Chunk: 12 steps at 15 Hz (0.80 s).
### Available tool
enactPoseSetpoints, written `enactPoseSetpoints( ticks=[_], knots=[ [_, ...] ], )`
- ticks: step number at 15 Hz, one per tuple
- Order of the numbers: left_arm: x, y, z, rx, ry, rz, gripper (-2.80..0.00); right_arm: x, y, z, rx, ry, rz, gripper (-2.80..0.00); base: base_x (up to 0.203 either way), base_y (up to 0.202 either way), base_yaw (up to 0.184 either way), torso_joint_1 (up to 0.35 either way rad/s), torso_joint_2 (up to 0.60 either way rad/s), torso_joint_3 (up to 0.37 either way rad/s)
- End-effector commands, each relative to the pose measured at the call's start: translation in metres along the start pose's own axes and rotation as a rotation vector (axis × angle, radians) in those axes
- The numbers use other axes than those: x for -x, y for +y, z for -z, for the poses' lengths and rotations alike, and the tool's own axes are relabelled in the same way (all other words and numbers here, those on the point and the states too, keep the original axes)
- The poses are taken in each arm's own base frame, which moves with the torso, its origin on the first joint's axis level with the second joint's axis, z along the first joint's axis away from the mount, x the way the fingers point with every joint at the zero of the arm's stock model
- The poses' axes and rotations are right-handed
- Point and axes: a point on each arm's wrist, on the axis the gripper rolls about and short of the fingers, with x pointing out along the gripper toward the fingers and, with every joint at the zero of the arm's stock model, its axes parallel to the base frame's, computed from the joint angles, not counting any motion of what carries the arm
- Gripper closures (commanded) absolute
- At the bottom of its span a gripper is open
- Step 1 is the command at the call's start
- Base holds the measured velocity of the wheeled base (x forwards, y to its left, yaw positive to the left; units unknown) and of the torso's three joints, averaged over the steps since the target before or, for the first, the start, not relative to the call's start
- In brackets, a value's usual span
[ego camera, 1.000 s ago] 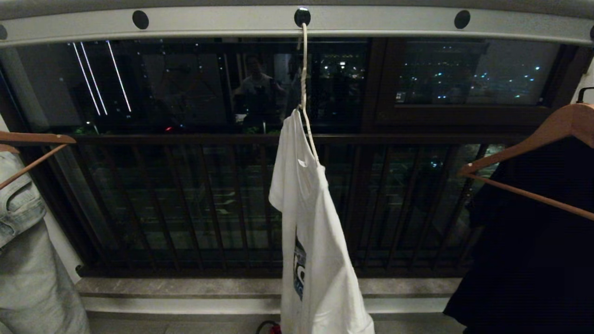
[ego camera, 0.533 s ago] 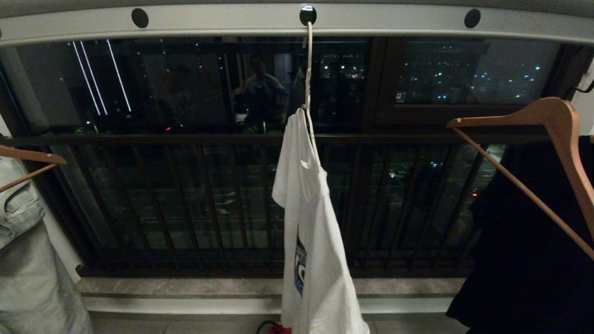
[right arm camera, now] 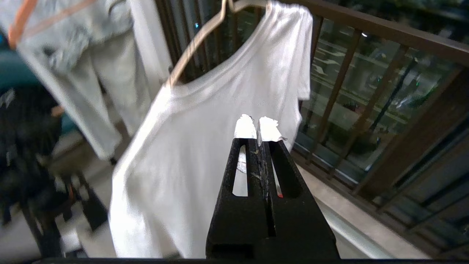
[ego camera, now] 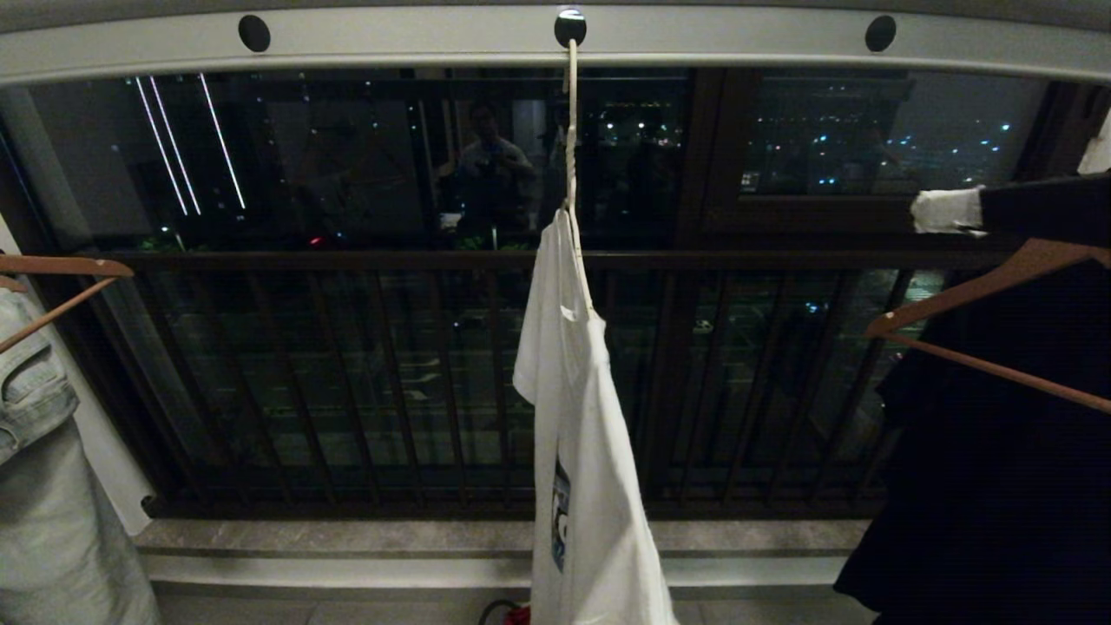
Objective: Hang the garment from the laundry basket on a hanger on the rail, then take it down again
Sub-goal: Take the clothes off the clothes rack
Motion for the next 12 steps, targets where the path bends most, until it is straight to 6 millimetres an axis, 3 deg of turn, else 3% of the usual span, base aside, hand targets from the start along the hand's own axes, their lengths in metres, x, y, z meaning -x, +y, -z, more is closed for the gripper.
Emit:
enactPoseSetpoints(
  ticks=[1,7,12],
  knots=[
    [-0.001,0.000,0.002,0.000,0.009,-0.001,0.00,-0.046,0.017,-0.006,-0.059,0.033,0.077,0.00,0.000,0.000,0.000,0.000,0.00,0.000],
    [-0.001,0.000,0.002,0.000,0.009,-0.001,0.00,-0.106,0.059,-0.018,-0.144,-0.011,0.274,0.00,0.000,0.000,0.000,0.000,0.00,0.000],
    [-0.001,0.000,0.002,0.000,0.009,-0.001,0.00,-0.115,0.088,-0.015,-0.159,-0.011,0.255,0.00,0.000,0.000,0.000,0.000,0.00,0.000]
  ],
)
